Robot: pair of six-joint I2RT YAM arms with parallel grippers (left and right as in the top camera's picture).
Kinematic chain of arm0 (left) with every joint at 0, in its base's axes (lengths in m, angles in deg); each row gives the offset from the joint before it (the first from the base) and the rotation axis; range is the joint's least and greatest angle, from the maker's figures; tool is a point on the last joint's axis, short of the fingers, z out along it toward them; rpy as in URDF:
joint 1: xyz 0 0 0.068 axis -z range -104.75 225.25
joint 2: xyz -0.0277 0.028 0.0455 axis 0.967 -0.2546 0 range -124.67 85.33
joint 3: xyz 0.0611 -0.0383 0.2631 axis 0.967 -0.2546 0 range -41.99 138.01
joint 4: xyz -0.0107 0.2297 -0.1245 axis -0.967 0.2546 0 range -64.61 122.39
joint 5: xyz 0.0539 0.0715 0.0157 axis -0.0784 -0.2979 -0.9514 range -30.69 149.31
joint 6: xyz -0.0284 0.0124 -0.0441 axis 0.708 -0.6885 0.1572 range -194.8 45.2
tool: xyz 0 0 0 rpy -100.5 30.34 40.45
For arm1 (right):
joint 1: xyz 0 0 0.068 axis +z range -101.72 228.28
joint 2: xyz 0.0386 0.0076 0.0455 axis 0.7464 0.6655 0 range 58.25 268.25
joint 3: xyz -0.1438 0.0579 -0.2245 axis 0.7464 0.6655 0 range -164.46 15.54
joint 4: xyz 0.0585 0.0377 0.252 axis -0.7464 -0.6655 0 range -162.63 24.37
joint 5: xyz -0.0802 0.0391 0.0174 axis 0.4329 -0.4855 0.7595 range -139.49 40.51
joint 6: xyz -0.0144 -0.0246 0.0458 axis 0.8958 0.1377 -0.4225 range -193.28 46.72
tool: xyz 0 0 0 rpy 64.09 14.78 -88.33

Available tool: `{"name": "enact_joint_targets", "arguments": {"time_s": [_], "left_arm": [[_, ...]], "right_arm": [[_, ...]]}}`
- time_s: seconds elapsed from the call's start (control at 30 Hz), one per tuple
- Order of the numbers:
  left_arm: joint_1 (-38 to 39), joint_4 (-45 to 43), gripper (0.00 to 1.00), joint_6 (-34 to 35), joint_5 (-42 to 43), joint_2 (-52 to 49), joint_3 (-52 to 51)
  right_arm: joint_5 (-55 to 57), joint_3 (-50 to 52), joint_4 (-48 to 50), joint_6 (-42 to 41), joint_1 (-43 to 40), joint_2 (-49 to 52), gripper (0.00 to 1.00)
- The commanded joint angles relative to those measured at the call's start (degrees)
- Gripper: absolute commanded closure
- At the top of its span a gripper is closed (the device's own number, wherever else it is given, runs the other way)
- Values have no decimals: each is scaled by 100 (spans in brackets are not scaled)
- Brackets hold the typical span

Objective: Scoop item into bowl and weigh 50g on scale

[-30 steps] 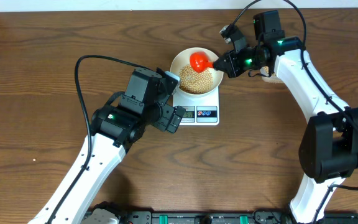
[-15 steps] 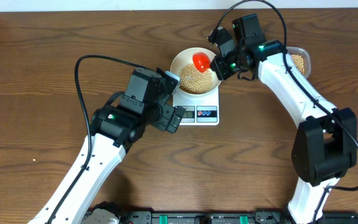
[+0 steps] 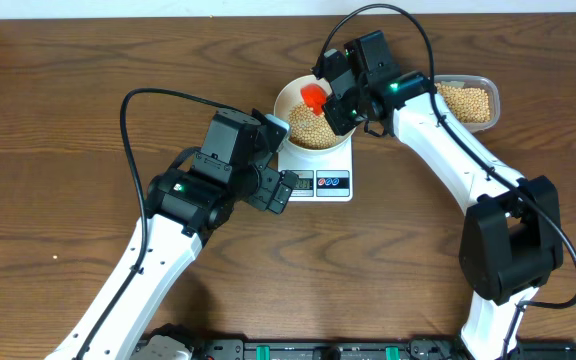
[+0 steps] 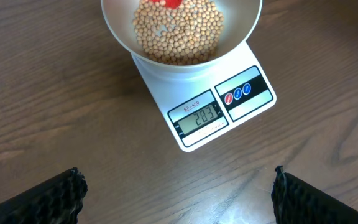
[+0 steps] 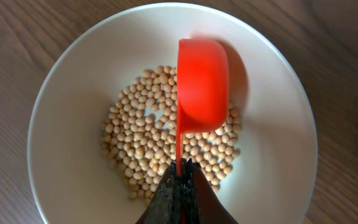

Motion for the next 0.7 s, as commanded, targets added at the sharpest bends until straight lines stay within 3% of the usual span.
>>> {"name": "enact_joint_targets", "arguments": {"time_s": [0.0, 0.67], "left_arm": [[-20, 9, 3, -57, 31, 13, -22], [-20, 9, 3, -57, 31, 13, -22]], "right_arm": [[79, 7, -83, -66, 57, 87, 99], [-1025, 7, -319, -66, 57, 87, 99]]}}
